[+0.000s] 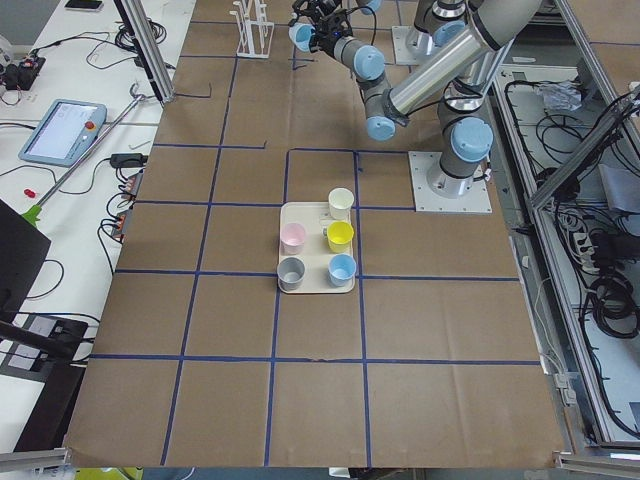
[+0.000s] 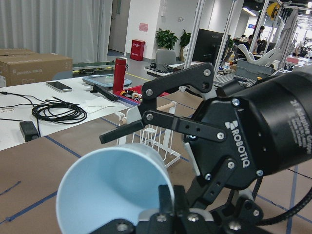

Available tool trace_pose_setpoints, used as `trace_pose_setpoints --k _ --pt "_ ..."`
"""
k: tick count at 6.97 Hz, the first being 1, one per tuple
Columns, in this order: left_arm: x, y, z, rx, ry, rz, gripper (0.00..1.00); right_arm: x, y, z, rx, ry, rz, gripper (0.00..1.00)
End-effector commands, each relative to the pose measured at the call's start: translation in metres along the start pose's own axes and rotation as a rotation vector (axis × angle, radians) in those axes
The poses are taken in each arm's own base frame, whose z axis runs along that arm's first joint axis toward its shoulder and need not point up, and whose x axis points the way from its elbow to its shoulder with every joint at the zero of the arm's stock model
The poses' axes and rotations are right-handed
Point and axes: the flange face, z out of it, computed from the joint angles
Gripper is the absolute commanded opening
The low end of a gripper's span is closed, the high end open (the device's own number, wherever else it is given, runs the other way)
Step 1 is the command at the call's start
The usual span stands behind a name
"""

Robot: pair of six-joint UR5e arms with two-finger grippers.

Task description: Transfer IKEA cup to right arm and place on rack

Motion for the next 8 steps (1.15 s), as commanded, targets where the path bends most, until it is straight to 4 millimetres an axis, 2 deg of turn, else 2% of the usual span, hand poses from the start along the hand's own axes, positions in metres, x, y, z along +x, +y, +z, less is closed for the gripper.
trace_pose_setpoints --k 1,4,5,7,8 --pt "0.0 -0.001 0.0 0.001 0.0 0.0 0.15 0.0 0.0 0.0 -0.003 -0.001 -0.006 0.47" --pt "-0.006 -0.012 0.0 0.015 -0.018 0.022 0.85 -0.001 0.001 -0.001 -0.001 -0.002 -0.005 0.32" --pt "-0.007 -0.012 -0.001 0.016 -0.021 0.003 0.99 -0.001 0.001 -0.001 -0.001 -0.002 -0.004 0.31" --pt "-0.016 -0.013 -0.007 0.021 -0.05 -0.003 0.99 -0.003 0.0 0.0 0.001 -0.008 -0.016 0.28" --pt "-0.033 -0.016 -0.022 0.034 -0.102 -0.014 0.99 -0.014 -0.002 0.002 0.007 -0.025 -0.024 0.22"
